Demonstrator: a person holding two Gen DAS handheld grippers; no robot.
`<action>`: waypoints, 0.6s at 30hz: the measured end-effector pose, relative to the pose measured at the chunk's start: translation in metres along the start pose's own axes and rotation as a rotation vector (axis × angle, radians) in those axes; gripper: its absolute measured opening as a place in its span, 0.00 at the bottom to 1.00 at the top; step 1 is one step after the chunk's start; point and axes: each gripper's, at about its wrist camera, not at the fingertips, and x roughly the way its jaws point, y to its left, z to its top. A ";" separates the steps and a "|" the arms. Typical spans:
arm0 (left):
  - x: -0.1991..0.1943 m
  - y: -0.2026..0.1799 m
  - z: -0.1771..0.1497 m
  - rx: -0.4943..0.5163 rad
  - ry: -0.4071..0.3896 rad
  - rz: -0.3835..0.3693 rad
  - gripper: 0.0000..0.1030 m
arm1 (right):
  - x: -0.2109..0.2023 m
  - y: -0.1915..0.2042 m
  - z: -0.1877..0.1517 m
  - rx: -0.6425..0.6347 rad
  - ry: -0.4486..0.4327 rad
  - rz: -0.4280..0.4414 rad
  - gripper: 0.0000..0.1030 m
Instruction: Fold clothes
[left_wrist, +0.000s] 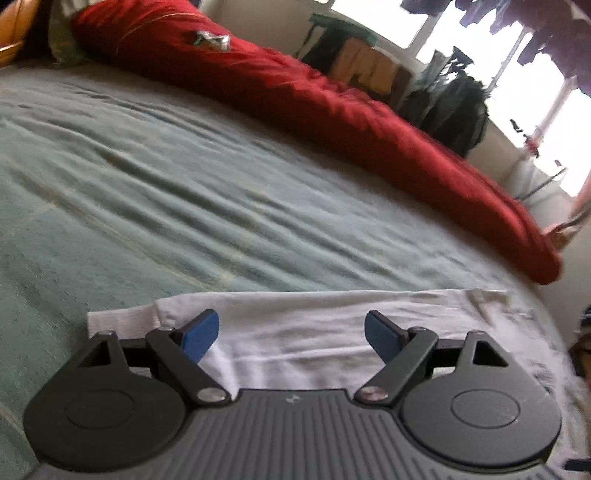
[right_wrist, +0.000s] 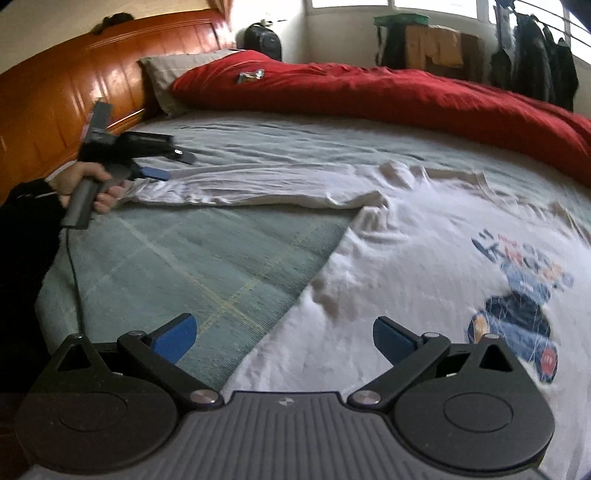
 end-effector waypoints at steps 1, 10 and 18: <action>-0.002 0.000 -0.003 0.008 0.015 -0.010 0.85 | 0.000 0.000 -0.001 0.005 0.001 0.001 1.00; -0.021 -0.007 -0.014 0.043 0.028 0.111 0.82 | -0.005 -0.004 -0.008 0.010 0.002 -0.016 1.00; 0.028 -0.123 -0.025 0.191 0.110 -0.181 0.84 | -0.014 -0.010 -0.013 0.041 -0.006 -0.035 1.00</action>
